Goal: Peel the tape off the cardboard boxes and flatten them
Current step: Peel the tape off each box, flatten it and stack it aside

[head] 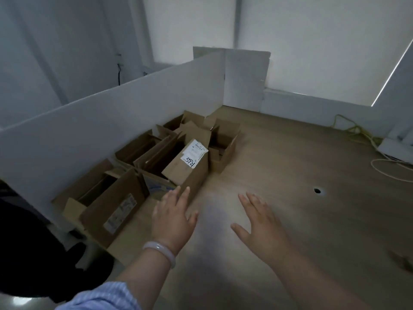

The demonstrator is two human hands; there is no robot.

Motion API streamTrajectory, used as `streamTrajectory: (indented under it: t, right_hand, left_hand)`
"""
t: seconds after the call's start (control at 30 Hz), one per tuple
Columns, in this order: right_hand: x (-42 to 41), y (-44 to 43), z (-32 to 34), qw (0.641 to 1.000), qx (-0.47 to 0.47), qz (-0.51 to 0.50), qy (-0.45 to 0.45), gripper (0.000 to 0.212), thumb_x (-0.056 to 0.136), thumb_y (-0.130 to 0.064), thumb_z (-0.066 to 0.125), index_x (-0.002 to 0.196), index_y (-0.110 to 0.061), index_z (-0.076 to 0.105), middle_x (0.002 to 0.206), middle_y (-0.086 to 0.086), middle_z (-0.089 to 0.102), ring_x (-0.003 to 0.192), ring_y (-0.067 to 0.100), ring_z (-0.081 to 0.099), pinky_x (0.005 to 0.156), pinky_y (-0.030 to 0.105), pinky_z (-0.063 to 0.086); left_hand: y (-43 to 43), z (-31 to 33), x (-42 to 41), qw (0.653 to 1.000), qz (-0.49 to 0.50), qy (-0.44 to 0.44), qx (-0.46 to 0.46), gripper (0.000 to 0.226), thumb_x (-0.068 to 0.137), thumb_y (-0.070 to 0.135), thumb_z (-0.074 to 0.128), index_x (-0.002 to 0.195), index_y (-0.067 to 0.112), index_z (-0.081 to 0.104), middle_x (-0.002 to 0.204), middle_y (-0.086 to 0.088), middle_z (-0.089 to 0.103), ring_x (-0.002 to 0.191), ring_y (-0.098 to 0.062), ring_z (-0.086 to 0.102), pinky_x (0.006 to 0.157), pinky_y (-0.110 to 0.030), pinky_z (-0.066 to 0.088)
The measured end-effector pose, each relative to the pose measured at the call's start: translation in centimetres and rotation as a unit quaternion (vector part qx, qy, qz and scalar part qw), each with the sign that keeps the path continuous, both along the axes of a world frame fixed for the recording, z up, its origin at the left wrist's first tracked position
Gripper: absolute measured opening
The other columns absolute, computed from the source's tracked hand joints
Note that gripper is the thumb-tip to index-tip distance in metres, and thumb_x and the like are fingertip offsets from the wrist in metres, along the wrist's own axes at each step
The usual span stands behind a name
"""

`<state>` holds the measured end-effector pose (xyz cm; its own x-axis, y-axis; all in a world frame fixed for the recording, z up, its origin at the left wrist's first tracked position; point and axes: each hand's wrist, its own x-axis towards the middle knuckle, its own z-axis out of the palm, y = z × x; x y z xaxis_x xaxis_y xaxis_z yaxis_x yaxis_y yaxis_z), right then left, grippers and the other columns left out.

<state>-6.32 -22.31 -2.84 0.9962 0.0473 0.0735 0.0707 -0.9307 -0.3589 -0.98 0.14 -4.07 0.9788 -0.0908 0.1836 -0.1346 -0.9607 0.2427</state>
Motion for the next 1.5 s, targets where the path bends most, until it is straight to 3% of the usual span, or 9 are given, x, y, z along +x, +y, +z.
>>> streamTrajectory:
  t: [0.33, 0.53, 0.63, 0.77, 0.93, 1.07, 1.3, 1.4, 1.5]
  right_hand:
    - [5.1, 2.6, -2.4, 0.995, -0.009, -0.092, 0.038, 0.074, 0.090, -0.063, 0.035, 0.150, -0.037, 0.001, 0.158, -0.014, -0.003, 0.145, 0.005, -0.004, 0.110, 0.018, -0.008]
    - [6.0, 2.8, -2.5, 0.994, 0.001, -0.093, 0.055, 0.069, 0.094, -0.054, 0.040, 0.150, -0.036, 0.004, 0.159, -0.010, -0.002, 0.145, 0.005, -0.004, 0.110, 0.019, -0.007]
    - [6.0, 2.8, -2.4, 0.994, -0.002, -0.084, 0.064, 0.067, 0.095, -0.054, 0.038, 0.150, -0.037, 0.003, 0.159, -0.011, -0.005, 0.145, 0.005, -0.006, 0.111, 0.019, -0.007]
    - [5.9, 2.2, -2.4, 0.994, -0.007, -0.081, 0.069, 0.065, 0.096, -0.052, 0.037, 0.150, -0.038, 0.003, 0.159, -0.011, -0.006, 0.145, 0.005, -0.007, 0.111, 0.021, -0.007]
    - [5.5, 1.9, -2.3, 0.995, -0.002, -0.077, 0.062, 0.064, 0.096, -0.051, 0.038, 0.150, -0.037, 0.008, 0.159, -0.011, -0.002, 0.146, 0.006, -0.003, 0.110, 0.019, -0.006]
    - [5.2, 1.7, -2.5, 0.995, 0.009, -0.070, 0.065, 0.063, 0.096, -0.050, 0.039, 0.150, -0.035, 0.009, 0.159, -0.010, -0.001, 0.146, 0.007, -0.002, 0.113, 0.022, -0.002]
    - [4.6, 0.1, -2.7, 0.990, 0.063, -0.103, 0.077, 0.076, 0.093, -0.047, 0.050, 0.152, -0.027, 0.007, 0.159, -0.007, 0.008, 0.145, 0.009, 0.006, 0.115, 0.023, 0.006]
    - [3.9, -1.2, -2.8, 0.957, 0.206, -0.177, 0.104, 0.086, 0.085, -0.044, 0.064, 0.151, -0.025, 0.012, 0.152, -0.010, 0.024, 0.139, 0.007, 0.021, 0.112, 0.028, 0.020]
    - [2.8, -2.7, -3.2, 0.901, 0.348, -0.231, 0.118, 0.073, 0.079, -0.038, 0.073, 0.140, -0.028, 0.033, 0.142, -0.009, 0.042, 0.129, 0.006, 0.036, 0.106, 0.031, 0.031]
  left_hand:
    - [2.7, 0.4, 14.9, 0.993, -0.004, 0.034, 0.113, 0.062, 0.088, 0.053, 0.045, 0.143, 0.027, 0.033, 0.151, -0.010, 0.032, 0.136, -0.028, 0.030, 0.115, -0.049, 0.010]
    - [2.6, 2.0, 17.3, 0.986, 0.007, 0.066, 0.153, 0.034, 0.087, 0.049, 0.045, 0.110, 0.027, 0.058, 0.103, 0.003, 0.060, 0.101, -0.022, 0.054, 0.101, -0.045, 0.027]
    - [3.3, 2.1, 17.8, 0.986, 0.015, 0.078, 0.145, 0.042, 0.086, 0.048, 0.046, 0.124, 0.030, 0.051, 0.107, 0.001, 0.056, 0.102, -0.022, 0.052, 0.096, -0.043, 0.028]
    - [3.0, 2.7, 18.7, 0.980, 0.045, 0.147, 0.122, 0.069, 0.086, 0.055, 0.044, 0.147, 0.030, 0.022, 0.123, -0.005, 0.054, 0.116, -0.028, 0.048, 0.105, -0.048, 0.024]
    - [2.8, 2.2, 17.3, 0.989, 0.055, 0.097, 0.092, 0.061, 0.089, 0.045, 0.050, 0.145, 0.031, 0.030, 0.119, 0.002, 0.058, 0.116, -0.025, 0.050, 0.113, -0.057, 0.013]
    - [3.1, 1.8, 15.0, 0.999, 0.001, 0.041, 0.034, 0.037, 0.092, 0.033, 0.050, 0.129, 0.035, 0.051, 0.108, 0.010, 0.061, 0.109, -0.018, 0.055, 0.114, -0.060, 0.008]
    - [2.8, 2.3, 9.0, 0.984, -0.165, -0.031, -0.055, 0.031, 0.088, 0.022, 0.058, 0.118, 0.029, 0.061, 0.097, 0.016, 0.059, 0.103, -0.012, 0.054, 0.114, -0.060, 0.010]
    - [1.7, 2.1, 7.7, 0.955, -0.274, 0.006, -0.117, 0.031, 0.087, 0.021, 0.058, 0.115, 0.032, 0.062, 0.098, 0.017, 0.059, 0.104, -0.005, 0.048, 0.112, -0.059, 0.020]
    - [0.0, 1.0, 7.3, 0.921, -0.356, 0.034, -0.154, 0.032, 0.085, 0.028, 0.053, 0.115, 0.035, 0.062, 0.103, 0.017, 0.056, 0.110, -0.001, 0.043, 0.101, -0.059, 0.036]
